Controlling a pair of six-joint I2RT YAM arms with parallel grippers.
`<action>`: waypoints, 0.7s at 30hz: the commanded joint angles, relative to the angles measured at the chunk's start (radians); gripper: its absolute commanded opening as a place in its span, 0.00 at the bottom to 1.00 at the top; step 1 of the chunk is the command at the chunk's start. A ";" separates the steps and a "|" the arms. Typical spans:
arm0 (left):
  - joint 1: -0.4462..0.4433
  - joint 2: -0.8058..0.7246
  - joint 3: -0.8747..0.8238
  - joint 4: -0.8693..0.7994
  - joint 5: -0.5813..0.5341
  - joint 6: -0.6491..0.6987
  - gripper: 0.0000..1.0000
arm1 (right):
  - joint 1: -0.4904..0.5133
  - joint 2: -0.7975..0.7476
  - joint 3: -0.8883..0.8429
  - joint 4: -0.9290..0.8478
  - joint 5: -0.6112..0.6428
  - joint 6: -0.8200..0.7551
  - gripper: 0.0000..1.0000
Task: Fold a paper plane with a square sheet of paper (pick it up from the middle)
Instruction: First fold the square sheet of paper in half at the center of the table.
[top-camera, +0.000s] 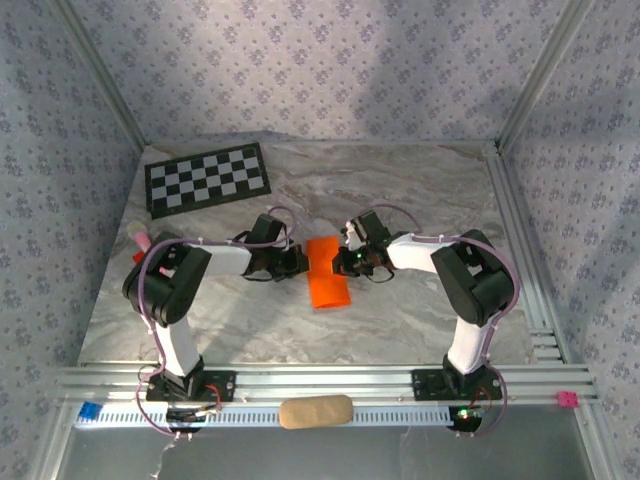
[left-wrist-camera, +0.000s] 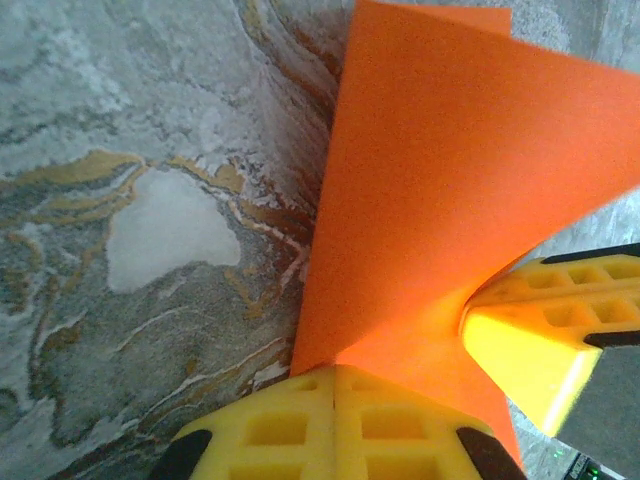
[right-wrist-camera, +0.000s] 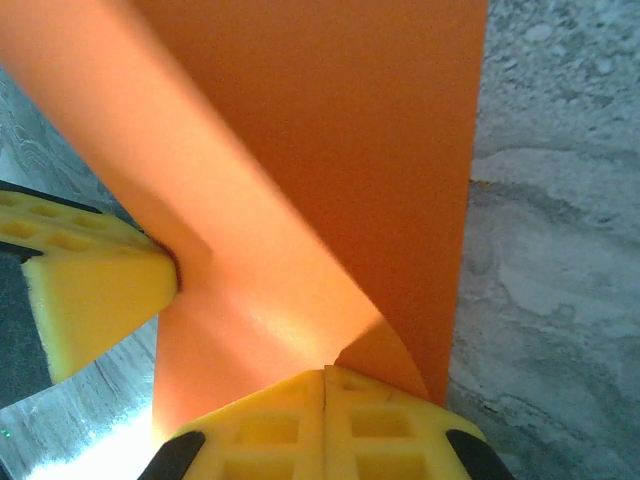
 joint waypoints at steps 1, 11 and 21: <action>0.004 -0.003 0.032 -0.087 -0.012 0.028 0.02 | -0.002 0.048 -0.043 -0.182 0.099 -0.021 0.00; 0.016 0.018 0.158 -0.154 0.024 0.065 0.05 | -0.009 0.040 -0.049 -0.181 0.097 -0.024 0.00; 0.026 0.134 0.159 -0.157 -0.006 0.056 0.04 | -0.009 0.044 -0.055 -0.178 0.096 -0.021 0.00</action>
